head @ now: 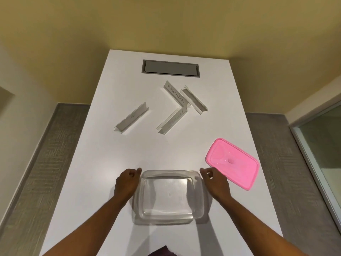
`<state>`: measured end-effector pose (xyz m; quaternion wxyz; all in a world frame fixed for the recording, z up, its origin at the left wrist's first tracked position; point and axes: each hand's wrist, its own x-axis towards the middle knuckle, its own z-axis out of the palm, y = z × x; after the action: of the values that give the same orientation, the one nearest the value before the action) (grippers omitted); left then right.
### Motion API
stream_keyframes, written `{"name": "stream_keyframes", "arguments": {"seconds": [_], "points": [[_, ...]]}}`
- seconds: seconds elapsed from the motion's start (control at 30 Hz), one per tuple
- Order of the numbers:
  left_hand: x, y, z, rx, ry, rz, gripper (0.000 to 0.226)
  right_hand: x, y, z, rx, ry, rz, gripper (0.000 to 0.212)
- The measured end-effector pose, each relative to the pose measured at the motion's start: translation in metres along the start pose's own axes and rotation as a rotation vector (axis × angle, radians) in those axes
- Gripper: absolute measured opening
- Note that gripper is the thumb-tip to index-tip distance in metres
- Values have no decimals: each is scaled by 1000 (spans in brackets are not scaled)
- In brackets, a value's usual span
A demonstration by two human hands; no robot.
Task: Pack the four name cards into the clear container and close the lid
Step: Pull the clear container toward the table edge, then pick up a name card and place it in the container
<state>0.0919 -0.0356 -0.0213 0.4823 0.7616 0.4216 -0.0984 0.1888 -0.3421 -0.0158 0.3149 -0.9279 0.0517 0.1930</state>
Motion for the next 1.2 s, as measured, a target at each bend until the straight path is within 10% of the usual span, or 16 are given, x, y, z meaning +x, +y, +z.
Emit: {"name": "stream_keyframes", "arguments": {"seconds": [0.43, 0.63, 1.2], "points": [[125, 114, 49, -302, -137, -60, 8, 227, -119, 6, 213, -104, -11, 6], [156, 126, 71, -376, -166, -96, 19, 295, -128, 19, 339, -160, 70, 64], [153, 144, 90, -168, -117, 8, 27, 260, -125, 28, 279, -227, -48, 48]]}}
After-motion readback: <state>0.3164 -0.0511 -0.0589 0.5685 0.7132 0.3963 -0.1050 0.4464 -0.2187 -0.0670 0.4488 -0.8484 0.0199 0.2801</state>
